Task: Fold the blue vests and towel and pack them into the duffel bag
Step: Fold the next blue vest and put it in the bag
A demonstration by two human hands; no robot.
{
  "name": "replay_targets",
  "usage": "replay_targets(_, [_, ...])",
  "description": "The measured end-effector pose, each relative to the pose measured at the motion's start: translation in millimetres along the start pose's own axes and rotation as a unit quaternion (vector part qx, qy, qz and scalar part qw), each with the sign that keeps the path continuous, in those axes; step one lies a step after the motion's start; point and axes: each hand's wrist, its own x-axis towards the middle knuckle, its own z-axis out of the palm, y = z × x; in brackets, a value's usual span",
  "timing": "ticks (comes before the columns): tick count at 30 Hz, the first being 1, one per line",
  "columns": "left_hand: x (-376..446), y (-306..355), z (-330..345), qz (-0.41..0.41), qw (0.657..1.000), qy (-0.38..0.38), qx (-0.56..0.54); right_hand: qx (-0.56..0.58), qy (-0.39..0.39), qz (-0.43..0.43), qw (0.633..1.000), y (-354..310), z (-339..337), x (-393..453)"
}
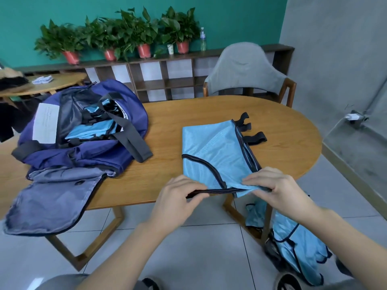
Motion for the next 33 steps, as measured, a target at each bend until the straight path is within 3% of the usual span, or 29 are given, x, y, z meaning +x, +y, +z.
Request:
replay_targets(6, [-1.2, 20.9, -9.1, -0.056, 0.998, 0.024, -0.023, 0.039, -0.028, 0.062, 0.997, -29.4, -24.2, 10.4])
replay_targets(14, [32.5, 39.2, -29.8, -0.050, 0.989, 0.122, -0.064, 0.227, 0.065, 0.138, 0.962, -47.4, -54.2, 41.5])
replay_targets(18, [68.3, 29.3, -35.8, -0.070, 0.984, 0.148, -0.075, 0.237, 0.085, 0.145, 0.957, -36.8, -61.2, 79.8])
replay_targets(23, [117.4, -16.1, -29.2, -0.161, 0.980, 0.109, -0.039, 0.193, 0.073, 0.169, 0.964, -0.2, -40.7, 140.4])
replay_targets(28, [129.7, -62.6, -3.6, -0.279, 0.959, -0.040, 0.032, 0.009, -0.067, 0.220, 0.973, 45.0, -5.4, 155.0])
replay_targets(33, [135.5, -75.9, 3.7, -0.311, 0.949, -0.042, 0.032, 0.007, -0.095, 0.246, 0.965, 51.3, -2.6, 158.6])
